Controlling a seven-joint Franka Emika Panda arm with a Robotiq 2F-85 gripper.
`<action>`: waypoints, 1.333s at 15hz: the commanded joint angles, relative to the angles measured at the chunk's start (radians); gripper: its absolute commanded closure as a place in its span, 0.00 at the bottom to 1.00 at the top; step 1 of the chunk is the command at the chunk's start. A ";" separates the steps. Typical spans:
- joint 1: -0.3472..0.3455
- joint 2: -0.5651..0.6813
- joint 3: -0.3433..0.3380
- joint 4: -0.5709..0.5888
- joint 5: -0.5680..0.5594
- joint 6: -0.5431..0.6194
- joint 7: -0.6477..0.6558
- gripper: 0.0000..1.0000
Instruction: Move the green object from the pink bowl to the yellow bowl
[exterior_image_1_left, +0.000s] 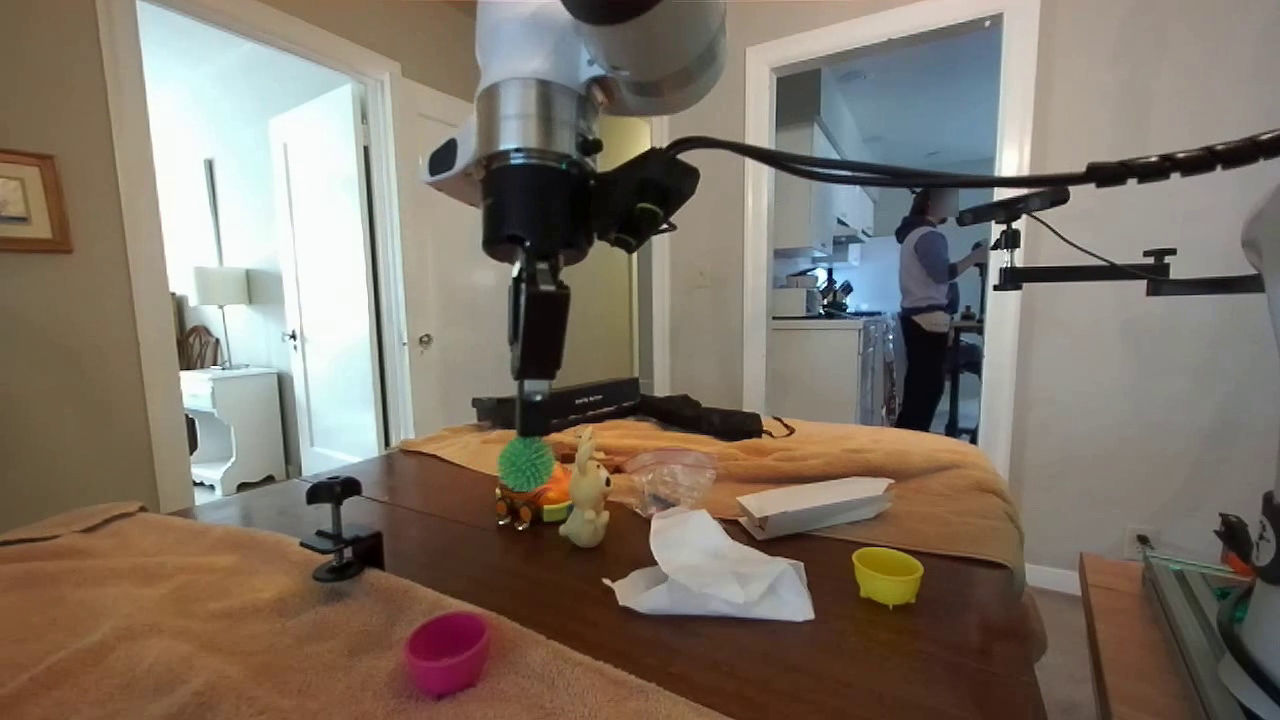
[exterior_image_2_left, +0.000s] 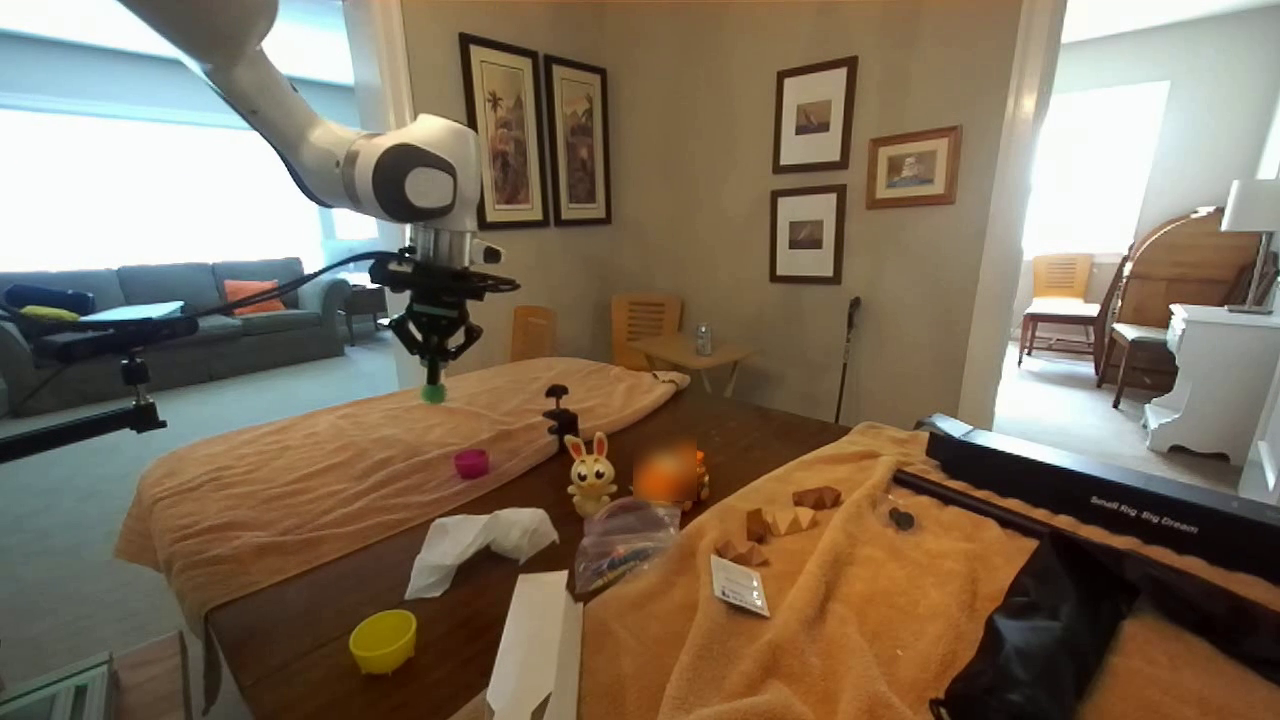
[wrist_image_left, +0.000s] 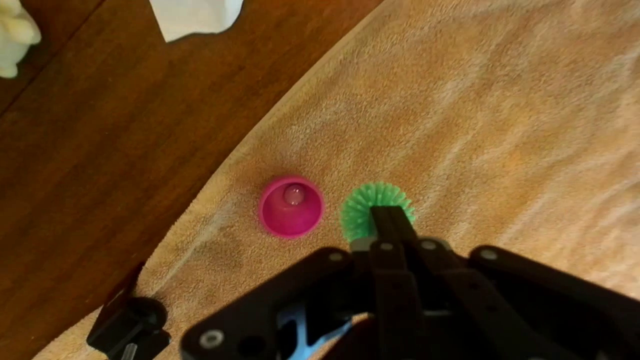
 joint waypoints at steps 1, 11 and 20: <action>-0.011 -0.171 -0.044 -0.131 0.084 -0.110 -0.094 1.00; -0.009 -0.433 -0.216 -0.376 -0.026 -0.361 -0.067 1.00; -0.041 -0.448 -0.292 -0.446 -0.244 -0.397 -0.065 1.00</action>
